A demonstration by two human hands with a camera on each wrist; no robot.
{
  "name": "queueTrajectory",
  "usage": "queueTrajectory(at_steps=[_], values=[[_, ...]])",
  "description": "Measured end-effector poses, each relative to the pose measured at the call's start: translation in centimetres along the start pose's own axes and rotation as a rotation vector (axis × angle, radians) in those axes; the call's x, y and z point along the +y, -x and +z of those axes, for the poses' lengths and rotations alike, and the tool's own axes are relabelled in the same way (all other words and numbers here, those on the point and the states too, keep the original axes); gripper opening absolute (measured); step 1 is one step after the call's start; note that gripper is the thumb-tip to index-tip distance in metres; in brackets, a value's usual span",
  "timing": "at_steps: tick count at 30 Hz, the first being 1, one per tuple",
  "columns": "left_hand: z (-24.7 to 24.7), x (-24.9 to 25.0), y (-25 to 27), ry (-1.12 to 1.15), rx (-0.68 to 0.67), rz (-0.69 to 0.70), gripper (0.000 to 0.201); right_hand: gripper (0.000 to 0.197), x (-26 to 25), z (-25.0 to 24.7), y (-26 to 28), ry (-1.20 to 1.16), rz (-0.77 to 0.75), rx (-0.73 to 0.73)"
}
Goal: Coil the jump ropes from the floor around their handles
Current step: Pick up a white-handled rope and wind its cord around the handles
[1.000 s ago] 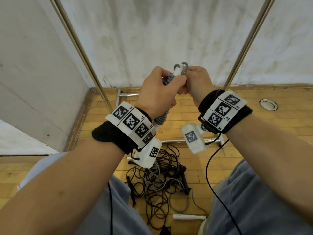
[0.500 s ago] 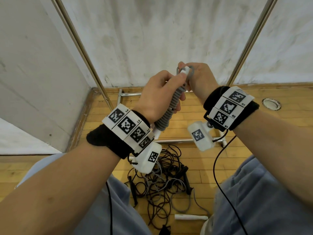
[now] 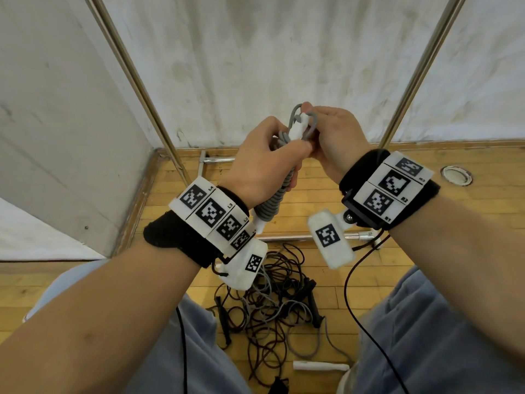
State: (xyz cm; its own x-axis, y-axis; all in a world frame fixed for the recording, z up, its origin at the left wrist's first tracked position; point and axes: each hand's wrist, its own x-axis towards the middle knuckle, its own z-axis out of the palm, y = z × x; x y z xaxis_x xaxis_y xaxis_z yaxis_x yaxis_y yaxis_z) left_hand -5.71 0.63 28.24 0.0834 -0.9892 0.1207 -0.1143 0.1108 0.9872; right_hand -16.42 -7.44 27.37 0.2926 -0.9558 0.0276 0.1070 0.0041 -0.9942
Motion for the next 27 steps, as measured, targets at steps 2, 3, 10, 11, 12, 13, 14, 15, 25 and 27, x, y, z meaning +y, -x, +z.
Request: queueTrajectory(at_steps=[2, 3, 10, 11, 12, 13, 14, 15, 25, 27], values=[[0.2, 0.0, 0.1, -0.012, 0.004, 0.007, 0.024, 0.039, 0.1, -0.3, -0.4, -0.002, 0.027, 0.054], [0.3, 0.0, 0.1, -0.009, 0.005, 0.008, 0.023, 0.042, 0.2, -0.4, -0.7, 0.019, 0.031, 0.068], [-0.4, -0.4, -0.6, 0.047, -0.068, -0.046, 0.022, 0.037, 0.0, -1.0, -0.9, 0.074, -0.048, 0.065], [-0.6, -0.6, -0.7, 0.013, -0.07, -0.061, 0.019, 0.036, -0.2, -1.1, -0.9, 0.084, -0.061, 0.047], [-0.8, -0.7, -0.7, -0.031, -0.071, -0.07, 0.015, 0.035, -0.4, -1.2, -0.8, 0.098, -0.076, 0.034], [-1.0, -0.8, -0.9, -0.076, -0.067, -0.07, 0.013, 0.034, -0.7, -1.1, -0.6, 0.112, -0.092, 0.025], [-1.3, -0.9, -1.0, -0.108, -0.066, -0.068, 0.011, 0.033, -1.0, -1.0, -0.4, 0.119, -0.11, 0.015], [-1.4, -0.9, -1.0, -0.123, -0.071, -0.067, 0.007, 0.033, -1.3, -0.8, -0.2, 0.119, -0.13, 0.002], [-2.7, 4.5, 0.0, -0.15, 0.152, 0.079, 0.017, 0.022, -7.3, 1.9, 1.8, 0.187, -0.271, -0.108], [-3.7, 6.3, -0.1, -0.154, 0.236, 0.109, 0.019, 0.015, -9.1, 2.9, 2.2, 0.204, -0.309, -0.138]])
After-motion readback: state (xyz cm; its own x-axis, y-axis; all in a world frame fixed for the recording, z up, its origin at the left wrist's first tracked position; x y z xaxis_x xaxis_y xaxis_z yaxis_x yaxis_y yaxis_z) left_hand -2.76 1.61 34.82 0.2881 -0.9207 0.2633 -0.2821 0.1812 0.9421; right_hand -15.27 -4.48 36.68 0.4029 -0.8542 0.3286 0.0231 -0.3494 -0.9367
